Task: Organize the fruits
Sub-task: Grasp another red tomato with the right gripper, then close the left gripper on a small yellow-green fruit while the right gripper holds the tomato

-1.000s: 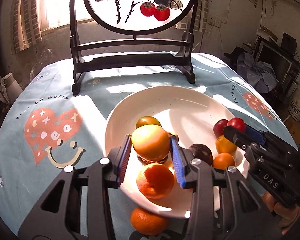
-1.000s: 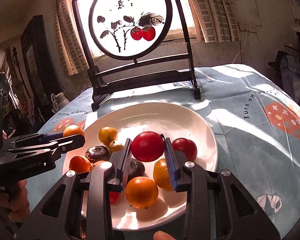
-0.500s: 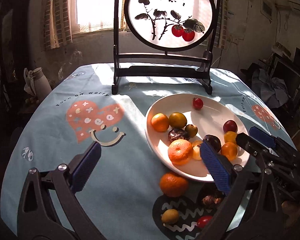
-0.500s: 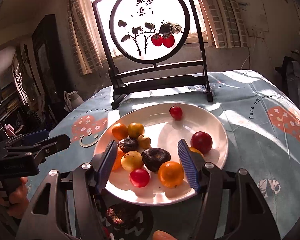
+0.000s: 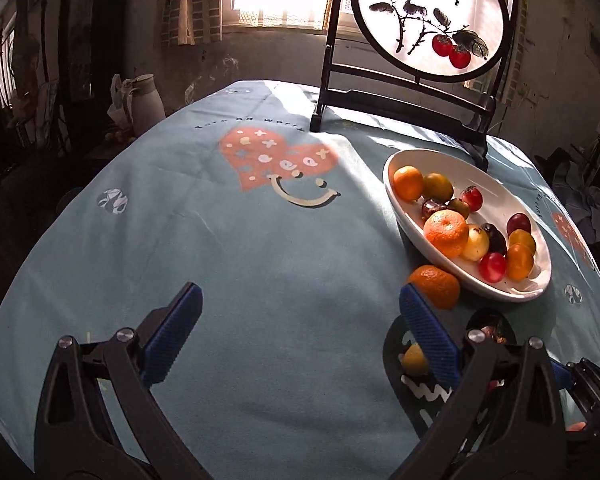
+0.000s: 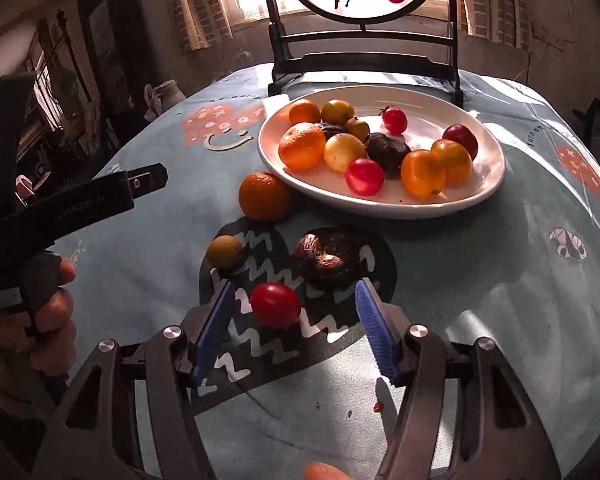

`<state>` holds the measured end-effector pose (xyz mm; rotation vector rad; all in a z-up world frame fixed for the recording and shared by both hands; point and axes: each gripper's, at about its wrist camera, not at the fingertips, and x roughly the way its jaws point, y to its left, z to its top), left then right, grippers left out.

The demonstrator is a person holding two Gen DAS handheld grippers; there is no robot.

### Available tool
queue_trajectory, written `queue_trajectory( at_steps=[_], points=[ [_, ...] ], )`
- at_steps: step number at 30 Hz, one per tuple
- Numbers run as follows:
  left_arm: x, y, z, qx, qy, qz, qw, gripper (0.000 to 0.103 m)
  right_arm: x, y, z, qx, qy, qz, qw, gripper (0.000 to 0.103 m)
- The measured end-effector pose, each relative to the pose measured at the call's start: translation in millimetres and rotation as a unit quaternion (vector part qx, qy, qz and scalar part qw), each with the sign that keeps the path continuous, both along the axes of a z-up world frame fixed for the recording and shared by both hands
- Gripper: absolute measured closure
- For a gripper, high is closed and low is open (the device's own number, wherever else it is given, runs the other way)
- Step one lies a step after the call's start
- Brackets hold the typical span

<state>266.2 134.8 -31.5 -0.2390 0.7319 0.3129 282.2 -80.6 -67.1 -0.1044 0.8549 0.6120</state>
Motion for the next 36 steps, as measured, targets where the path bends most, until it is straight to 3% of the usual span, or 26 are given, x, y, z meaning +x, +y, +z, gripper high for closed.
queue_trajectory(
  at_steps=[5,11,20,28,30,34,36],
  points=[
    [-1.0,-0.9,2.4,0.007,-0.001,0.007,0.9999,0.002,-3.8,11.4,-10.9,-0.032,0.01,0.022,0.999,0.04],
    [-3.9,-1.1,6.0,0.006,-0.005,0.009,0.9999,0.002,0.7,14.0,-19.9,-0.031,0.026,0.035,0.999,0.054],
    [-7.0,-0.8,10.3,0.002,-0.013,0.01,0.9999,0.002,2.1,17.8,-20.8,-0.032,0.013,0.037,0.999,0.055],
    [-7.9,-1.3,11.1,0.005,-0.013,0.008,0.9999,0.002,2.9,21.4,-21.9,-0.036,0.003,0.038,0.999,0.068],
    [-7.9,-2.0,10.8,0.009,-0.013,0.008,0.9998,0.002,3.2,19.5,-20.5,-0.032,0.005,0.038,0.999,0.074],
    [-5.3,-2.1,7.9,0.01,-0.003,0.01,0.9999,0.002,5.0,3.4,-3.2,0.027,0.018,0.03,0.999,0.074],
    [-4.3,-4.6,6.9,0.006,-0.002,-0.002,1.0,0.002,6.1,-9.5,10.1,0.05,-0.003,0.008,0.999,0.074]
  ],
)
